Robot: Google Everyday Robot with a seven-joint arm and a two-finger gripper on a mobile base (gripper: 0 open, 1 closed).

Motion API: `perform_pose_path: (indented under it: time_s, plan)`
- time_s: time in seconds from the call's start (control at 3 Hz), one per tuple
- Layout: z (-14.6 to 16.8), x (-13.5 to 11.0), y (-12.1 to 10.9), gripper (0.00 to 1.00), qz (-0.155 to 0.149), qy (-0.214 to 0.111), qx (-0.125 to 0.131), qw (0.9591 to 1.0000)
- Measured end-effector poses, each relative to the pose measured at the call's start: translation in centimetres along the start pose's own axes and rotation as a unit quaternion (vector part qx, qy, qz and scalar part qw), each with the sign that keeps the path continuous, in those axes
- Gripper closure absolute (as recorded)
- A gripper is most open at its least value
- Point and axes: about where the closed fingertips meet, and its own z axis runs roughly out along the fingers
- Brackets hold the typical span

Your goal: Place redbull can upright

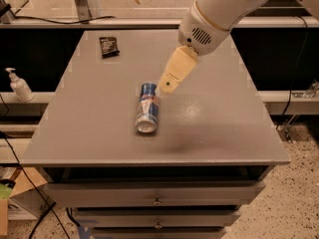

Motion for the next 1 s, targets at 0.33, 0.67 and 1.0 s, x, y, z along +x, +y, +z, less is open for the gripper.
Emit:
perform_pose_path:
  time_s: [0.33, 0.67, 1.0]
  plan:
    - [0.0, -0.3, 0.0, 0.00, -0.003, -0.001, -0.001, 1.0000]
    - [2.0, -0.4, -0.4, 0.00, 0.037, -0.018, -0.018, 0.9990]
    - [4.9, -1.3, -1.3, 0.00, 0.077, -0.034, -0.041, 0.9956]
